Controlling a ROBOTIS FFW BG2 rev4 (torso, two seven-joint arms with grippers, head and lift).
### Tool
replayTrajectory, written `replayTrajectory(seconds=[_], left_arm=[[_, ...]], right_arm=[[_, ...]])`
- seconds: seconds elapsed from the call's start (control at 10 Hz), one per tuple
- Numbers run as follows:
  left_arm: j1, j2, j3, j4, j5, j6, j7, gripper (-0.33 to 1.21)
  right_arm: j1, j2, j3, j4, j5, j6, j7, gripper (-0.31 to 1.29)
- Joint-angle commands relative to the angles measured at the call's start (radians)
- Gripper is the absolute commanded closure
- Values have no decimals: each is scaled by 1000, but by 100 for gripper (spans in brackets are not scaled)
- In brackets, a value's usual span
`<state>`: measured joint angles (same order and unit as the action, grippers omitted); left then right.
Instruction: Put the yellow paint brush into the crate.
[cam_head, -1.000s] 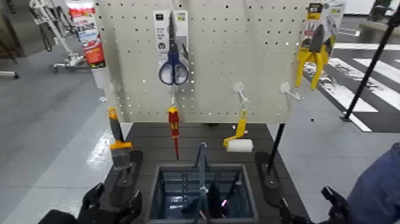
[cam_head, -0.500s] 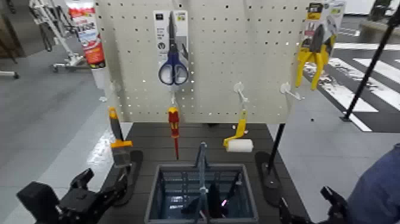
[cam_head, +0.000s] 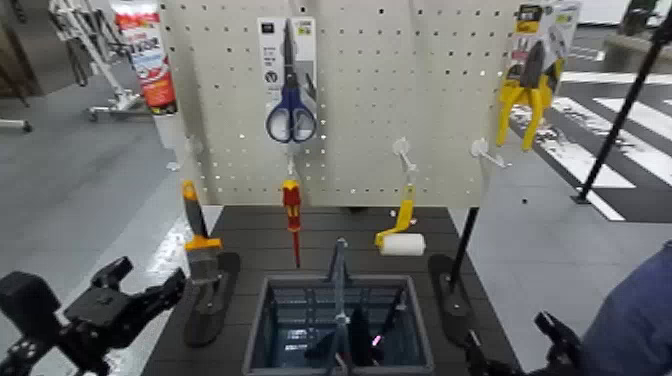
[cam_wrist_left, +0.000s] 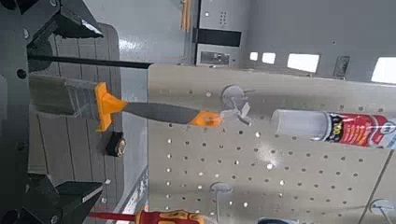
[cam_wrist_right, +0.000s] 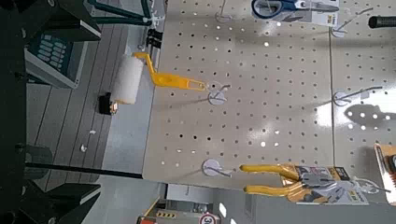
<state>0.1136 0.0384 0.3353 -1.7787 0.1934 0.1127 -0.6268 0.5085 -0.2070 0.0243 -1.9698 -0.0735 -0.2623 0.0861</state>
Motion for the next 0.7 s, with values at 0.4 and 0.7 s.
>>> replayTrajectory(seconds=[0.4,0.7], left_arm=[[-135,57,65,114,23,10,-116,15],[-203,86,70,180,37,13,-183,15]], right_arm=[[-15,0,9,6,0,8,6,15],[-24,1,16,11,-2,12,11,15]])
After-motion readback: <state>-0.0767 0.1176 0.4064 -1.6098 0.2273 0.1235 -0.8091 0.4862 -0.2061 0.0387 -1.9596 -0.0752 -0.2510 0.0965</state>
